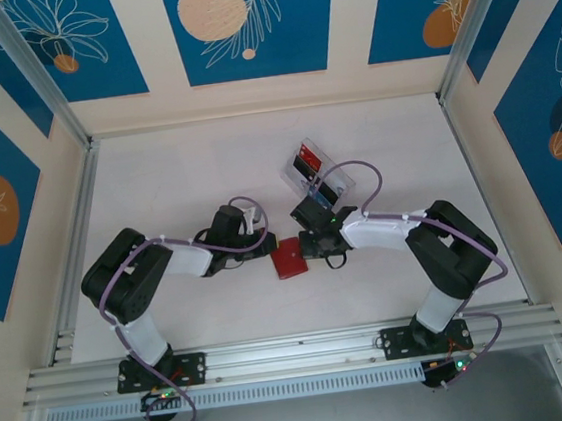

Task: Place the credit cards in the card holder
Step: Open the card holder at the center of the table.

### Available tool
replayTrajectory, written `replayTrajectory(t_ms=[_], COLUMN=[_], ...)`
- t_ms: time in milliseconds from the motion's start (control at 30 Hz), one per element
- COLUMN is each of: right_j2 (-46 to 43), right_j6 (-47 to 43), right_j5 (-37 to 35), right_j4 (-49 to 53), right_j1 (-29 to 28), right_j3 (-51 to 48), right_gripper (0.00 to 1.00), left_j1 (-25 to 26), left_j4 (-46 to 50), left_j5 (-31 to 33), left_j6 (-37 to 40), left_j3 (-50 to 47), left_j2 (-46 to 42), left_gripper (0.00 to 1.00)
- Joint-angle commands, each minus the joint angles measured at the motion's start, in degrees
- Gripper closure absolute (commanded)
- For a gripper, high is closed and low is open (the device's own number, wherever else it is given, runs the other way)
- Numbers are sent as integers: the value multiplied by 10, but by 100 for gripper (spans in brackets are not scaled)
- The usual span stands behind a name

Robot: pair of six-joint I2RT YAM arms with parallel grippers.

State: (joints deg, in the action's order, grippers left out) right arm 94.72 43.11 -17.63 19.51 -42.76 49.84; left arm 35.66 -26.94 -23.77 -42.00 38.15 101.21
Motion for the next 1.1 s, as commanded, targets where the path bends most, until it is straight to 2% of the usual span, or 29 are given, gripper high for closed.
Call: replayTrajectory(t_ms=[0, 100, 200, 300, 400, 600, 933, 1067], right_j2=[25, 27, 25, 20, 20, 22, 4, -1], right_j6=[8, 7, 7, 7, 6, 5, -3, -13], right_j5=[38, 49, 59, 65, 70, 86, 107, 113], right_j4=[-25, -27, -28, -31, -33, -44, -44, -39], right_j1=[4, 12, 21, 28, 31, 36, 37, 35], right_j3=[-9, -14, -20, -26, -29, -34, -37, -35], right_gripper=[94, 91, 91, 89, 89, 89, 88, 83], left_j1=[19, 17, 16, 15, 15, 21, 67, 74], left_j4=[72, 96, 137, 188, 239, 233, 215, 215], left_j5=[-20, -43, -30, 0, 26, 21, 35, 42], left_j6=[4, 2, 7, 14, 28, 35, 23, 18], left_j3=[-16, -12, -19, -31, -45, -65, 16, 26], left_j2=[-16, -72, -127, -172, -193, -168, -70, -51], left_gripper=[95, 88, 83, 82, 87, 95, 97, 98])
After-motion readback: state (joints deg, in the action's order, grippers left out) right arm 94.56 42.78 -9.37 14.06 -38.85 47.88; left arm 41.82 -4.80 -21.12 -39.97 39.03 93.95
